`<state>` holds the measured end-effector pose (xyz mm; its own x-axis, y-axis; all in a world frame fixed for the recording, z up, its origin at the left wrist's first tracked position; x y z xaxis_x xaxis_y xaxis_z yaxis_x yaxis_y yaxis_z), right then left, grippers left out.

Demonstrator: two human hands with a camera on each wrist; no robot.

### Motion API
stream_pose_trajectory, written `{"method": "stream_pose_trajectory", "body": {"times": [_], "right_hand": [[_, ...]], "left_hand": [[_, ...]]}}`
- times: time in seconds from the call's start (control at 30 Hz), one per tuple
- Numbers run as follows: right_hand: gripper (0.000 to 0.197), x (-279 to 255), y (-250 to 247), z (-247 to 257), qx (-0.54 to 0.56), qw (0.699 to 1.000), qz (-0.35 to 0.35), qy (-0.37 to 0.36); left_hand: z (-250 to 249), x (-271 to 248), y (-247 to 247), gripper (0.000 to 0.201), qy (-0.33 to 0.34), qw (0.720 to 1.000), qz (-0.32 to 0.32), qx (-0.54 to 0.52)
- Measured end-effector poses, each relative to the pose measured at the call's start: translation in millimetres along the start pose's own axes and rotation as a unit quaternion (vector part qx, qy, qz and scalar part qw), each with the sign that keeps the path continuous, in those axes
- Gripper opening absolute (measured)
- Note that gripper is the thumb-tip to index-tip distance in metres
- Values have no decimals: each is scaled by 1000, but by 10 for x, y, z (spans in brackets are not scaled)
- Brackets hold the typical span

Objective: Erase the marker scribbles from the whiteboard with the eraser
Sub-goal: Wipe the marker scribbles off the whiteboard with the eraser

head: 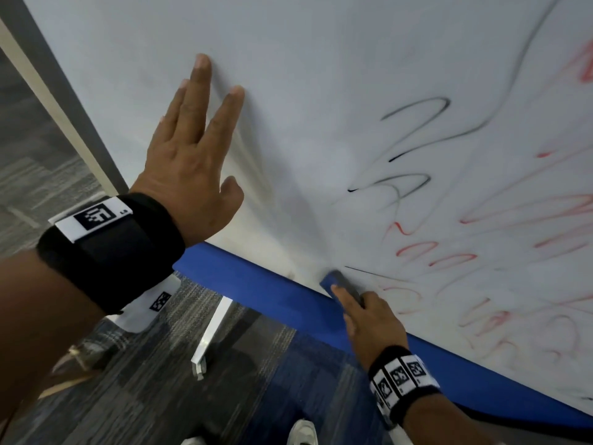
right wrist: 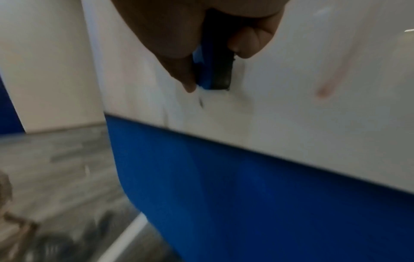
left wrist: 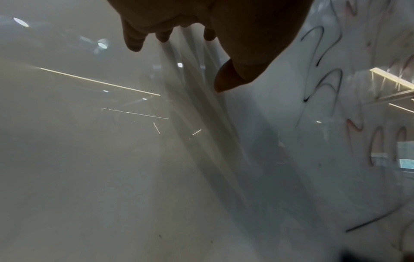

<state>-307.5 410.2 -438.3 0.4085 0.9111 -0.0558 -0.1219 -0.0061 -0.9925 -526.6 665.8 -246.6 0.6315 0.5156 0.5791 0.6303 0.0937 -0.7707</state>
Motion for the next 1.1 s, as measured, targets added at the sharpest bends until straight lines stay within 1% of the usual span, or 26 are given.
{"method": "stream_pose_trajectory", "body": {"times": [0.03,0.07,0.1,0.17,0.23,0.27,0.3,0.37,0.4,0.43,0.47,0.53,0.57,0.6,0.63,0.7,0.73,0.77,0.8,0.83,0.87,0.93,0.97,1.0,1.03,1.1], "right_hand": [[127,-88,113,-119,-30,997,69,-3],[131,-156,192,-231,-41,993,111,-5],[128,-205,230,-276,-44,992,120,-1],[118,-159,149,-108,-24,998,51,-11],[98,-25,107,70,6,1000,-18,-14],[94,30,127,94,-3,999,-37,-17],[96,63,147,76,-13,999,-28,-11],[118,13,211,-42,-46,997,67,-8],[125,-31,242,-136,-68,992,102,-14],[125,-80,256,-220,-77,989,128,-15],[124,-114,220,-227,-74,988,132,-18],[124,-77,-53,-32,-38,997,64,-17],[119,-51,-272,105,-9,1000,10,-2],[108,-13,-517,233,16,999,-50,5],[98,51,-823,364,33,994,-101,-6],[85,159,-1524,560,76,970,-230,-33],[82,202,-1848,624,83,956,-281,-29],[80,233,-2080,665,84,945,-315,-18],[80,245,-2200,688,90,941,-327,-5],[81,231,-2223,699,100,944,-314,7],[84,200,-2134,668,94,956,-276,15],[95,72,-1808,569,55,988,-146,-3],[99,-2,-1673,523,28,997,-71,-13],[96,-42,-1642,484,9,1000,-22,-9],[89,-25,-1736,482,9,1000,-17,4],[76,78,-2142,581,29,995,-91,16]], "left_hand": [[7,0,-1,88,5,1000,0,3],[15,3,-1,88,10,1000,1,6],[22,6,0,88,13,1000,0,8],[25,10,5,88,14,1000,-1,10],[17,12,34,87,17,1000,-4,11],[15,10,48,87,17,1000,-5,12],[15,7,56,88,18,1000,-4,11],[27,4,50,88,19,1000,-5,7],[34,1,42,88,20,1000,-5,7],[37,2,35,88,22,1000,-3,9],[36,6,32,88,23,1000,-1,10],[25,5,31,89,14,1000,5,9],[5,-6,28,89,4,1000,11,5],[-35,-14,14,89,-7,1000,17,-1],[-95,-14,-14,89,-15,1000,21,-8],[-266,19,-84,89,-1,999,26,-19],[-357,58,-130,90,17,999,27,-20],[-441,105,-180,91,33,999,28,-20],[-513,162,-234,92,43,999,28,-20],[-569,217,-277,92,47,998,30,-18],[-609,264,-310,92,48,998,35,-13],[-664,345,-380,93,44,998,51,-3],[-682,372,-409,93,39,997,63,1],[-699,387,-424,94,33,997,76,5],[-711,398,-439,94,24,996,88,9],[-743,399,-476,96,5,994,112,19]]}}
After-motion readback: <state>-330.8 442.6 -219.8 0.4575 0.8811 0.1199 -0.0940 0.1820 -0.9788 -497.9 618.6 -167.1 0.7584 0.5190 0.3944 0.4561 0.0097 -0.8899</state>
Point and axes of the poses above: each hand's wrist, its own x-axis towards the middle knuckle, its own y-axis out of the palm, z = x × y, the point moved 2 cm from there along x, towards the middle knuckle, and after that the axes turned 4 degrees about -x, right-handed, at the moved point
